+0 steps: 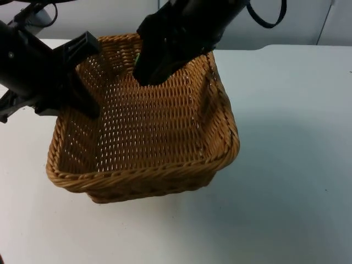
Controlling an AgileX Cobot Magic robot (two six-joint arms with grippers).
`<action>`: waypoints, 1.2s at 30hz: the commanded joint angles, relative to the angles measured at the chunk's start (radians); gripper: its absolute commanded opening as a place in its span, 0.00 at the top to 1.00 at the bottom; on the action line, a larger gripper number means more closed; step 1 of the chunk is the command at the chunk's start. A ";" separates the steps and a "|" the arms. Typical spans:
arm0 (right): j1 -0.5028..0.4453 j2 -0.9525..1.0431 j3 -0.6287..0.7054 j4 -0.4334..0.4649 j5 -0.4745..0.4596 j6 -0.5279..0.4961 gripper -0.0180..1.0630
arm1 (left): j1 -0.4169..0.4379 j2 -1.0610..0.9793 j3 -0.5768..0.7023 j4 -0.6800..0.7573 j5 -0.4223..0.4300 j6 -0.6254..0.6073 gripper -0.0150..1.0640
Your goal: Pick up the basket with the left hand and place the ball into the basket with the right hand.
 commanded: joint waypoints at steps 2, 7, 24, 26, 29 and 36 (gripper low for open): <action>0.005 0.018 -0.004 0.014 0.000 -0.002 0.99 | 0.000 -0.018 0.003 -0.035 0.019 0.009 0.99; 0.005 0.054 -0.001 0.021 0.002 0.000 0.99 | 0.000 -0.018 0.003 -0.037 0.021 0.011 0.99; 0.005 0.064 -0.012 -0.002 -0.046 0.046 0.41 | 0.000 -0.018 0.003 -0.037 0.025 0.011 0.99; 0.005 0.059 -0.021 -0.017 -0.046 0.056 0.41 | 0.000 -0.018 0.003 -0.037 0.028 0.011 0.99; 0.005 0.016 -0.058 -0.094 -0.039 0.105 0.44 | 0.000 -0.018 0.003 -0.035 0.039 0.011 0.99; 0.005 -0.145 -0.148 -0.288 0.030 0.157 0.94 | 0.000 -0.018 0.003 -0.034 0.046 0.011 0.99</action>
